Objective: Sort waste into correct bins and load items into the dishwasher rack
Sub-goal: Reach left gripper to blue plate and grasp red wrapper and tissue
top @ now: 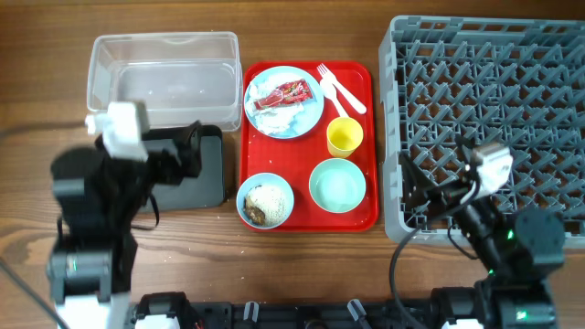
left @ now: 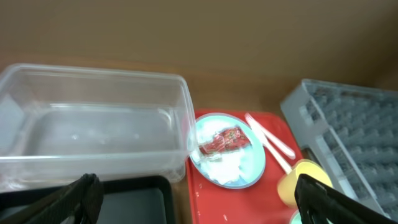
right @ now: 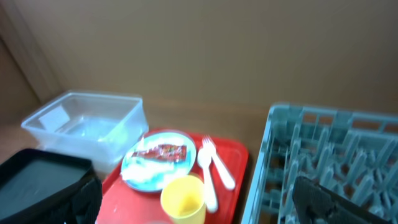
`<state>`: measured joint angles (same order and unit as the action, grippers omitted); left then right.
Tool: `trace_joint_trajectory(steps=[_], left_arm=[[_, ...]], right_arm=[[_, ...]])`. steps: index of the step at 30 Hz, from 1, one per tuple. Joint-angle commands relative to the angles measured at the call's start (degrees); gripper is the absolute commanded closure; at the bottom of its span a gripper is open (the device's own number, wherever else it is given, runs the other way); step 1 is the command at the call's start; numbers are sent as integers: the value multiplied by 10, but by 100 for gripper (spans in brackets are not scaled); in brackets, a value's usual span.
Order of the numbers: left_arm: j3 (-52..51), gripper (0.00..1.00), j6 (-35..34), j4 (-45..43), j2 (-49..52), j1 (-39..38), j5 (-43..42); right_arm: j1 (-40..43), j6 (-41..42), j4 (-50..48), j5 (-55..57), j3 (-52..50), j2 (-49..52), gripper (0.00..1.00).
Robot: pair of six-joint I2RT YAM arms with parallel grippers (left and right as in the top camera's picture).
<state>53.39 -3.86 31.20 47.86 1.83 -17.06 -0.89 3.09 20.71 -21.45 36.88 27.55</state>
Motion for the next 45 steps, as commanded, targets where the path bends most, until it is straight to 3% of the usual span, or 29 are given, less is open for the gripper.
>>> trace_joint_trajectory(steps=[1,7,10,15,20,25,30,35,39,45], left_arm=[[88,0,37,41,101,-60,2],[169,0,41,107,249,-173,79],[172,0,94,100,301,-209,78],[172,0,107,74,365,-243,66],[172,0,143,36,377,-263,51],[227,0,141,12,414,-273,91],[391,0,142,82,540,-257,102],[533,0,206,160,674,-257,103],[553,0,276,202,741,-258,125],[553,0,322,205,812,-254,156]], right_arm=[[-2,-16,63,-20,88,73,0],[-2,-18,185,-20,191,170,0],[-2,-17,195,-21,199,195,0],[-2,-14,201,-51,199,227,0],[-2,-14,205,-98,199,247,0],[-2,-14,207,-102,199,254,0],[-2,-14,218,-102,199,254,0],[-2,-16,242,-101,199,254,0],[-2,-16,255,-101,199,254,0],[-2,-16,261,-99,199,254,0]])
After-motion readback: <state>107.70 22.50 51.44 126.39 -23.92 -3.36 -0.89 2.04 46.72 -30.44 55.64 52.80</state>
